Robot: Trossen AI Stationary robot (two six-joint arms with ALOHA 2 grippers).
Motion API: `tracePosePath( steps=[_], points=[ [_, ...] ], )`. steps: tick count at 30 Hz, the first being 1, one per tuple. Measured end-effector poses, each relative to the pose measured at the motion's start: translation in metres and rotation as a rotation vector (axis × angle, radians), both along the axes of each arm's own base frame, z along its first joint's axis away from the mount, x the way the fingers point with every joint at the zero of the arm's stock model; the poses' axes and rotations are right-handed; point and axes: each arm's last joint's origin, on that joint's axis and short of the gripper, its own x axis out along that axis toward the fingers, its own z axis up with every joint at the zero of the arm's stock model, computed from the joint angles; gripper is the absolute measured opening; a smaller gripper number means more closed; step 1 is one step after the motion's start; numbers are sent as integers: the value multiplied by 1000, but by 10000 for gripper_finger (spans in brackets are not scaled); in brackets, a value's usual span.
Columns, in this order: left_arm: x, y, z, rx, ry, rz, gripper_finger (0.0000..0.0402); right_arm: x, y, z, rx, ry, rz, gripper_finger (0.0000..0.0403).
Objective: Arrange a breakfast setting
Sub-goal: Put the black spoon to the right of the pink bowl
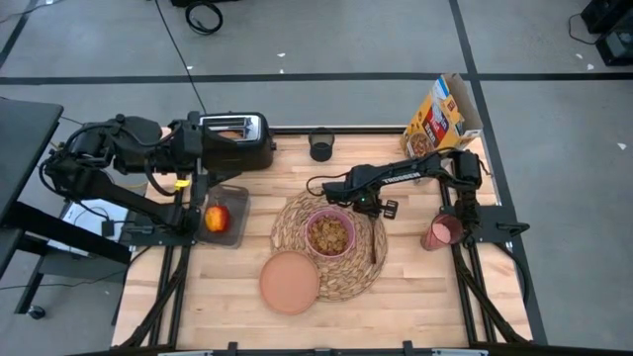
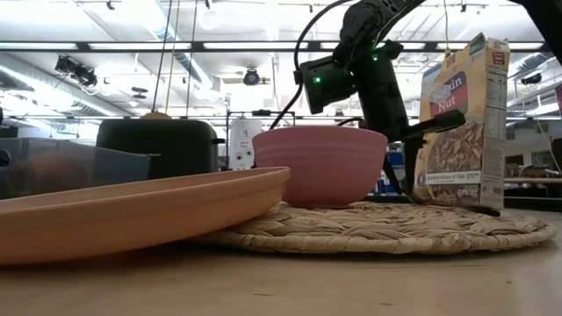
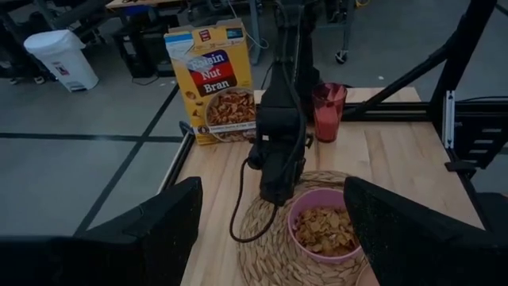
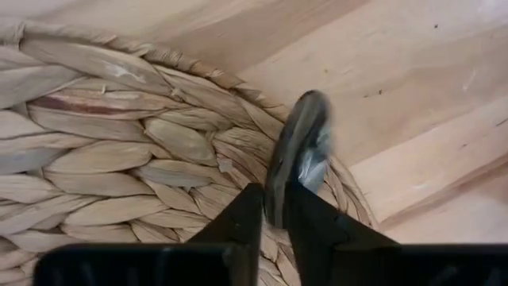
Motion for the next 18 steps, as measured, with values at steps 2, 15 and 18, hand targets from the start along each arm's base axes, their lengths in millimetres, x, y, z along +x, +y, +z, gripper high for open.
tracePosePath(
  steps=[2, 15, 18],
  points=[
    [0, 0, 0, 0, -2, 0, 314, 0, 0, 0, 8, 0, 9, 86],
    [0, 0, 1, 1, -7, 1, 314, -22, 15, 61, -65, -204, 266, 142],
    [0, 0, 1, 1, -11, 1, 314, -35, 16, 56, -25, -268, 301, 142]
  ],
)
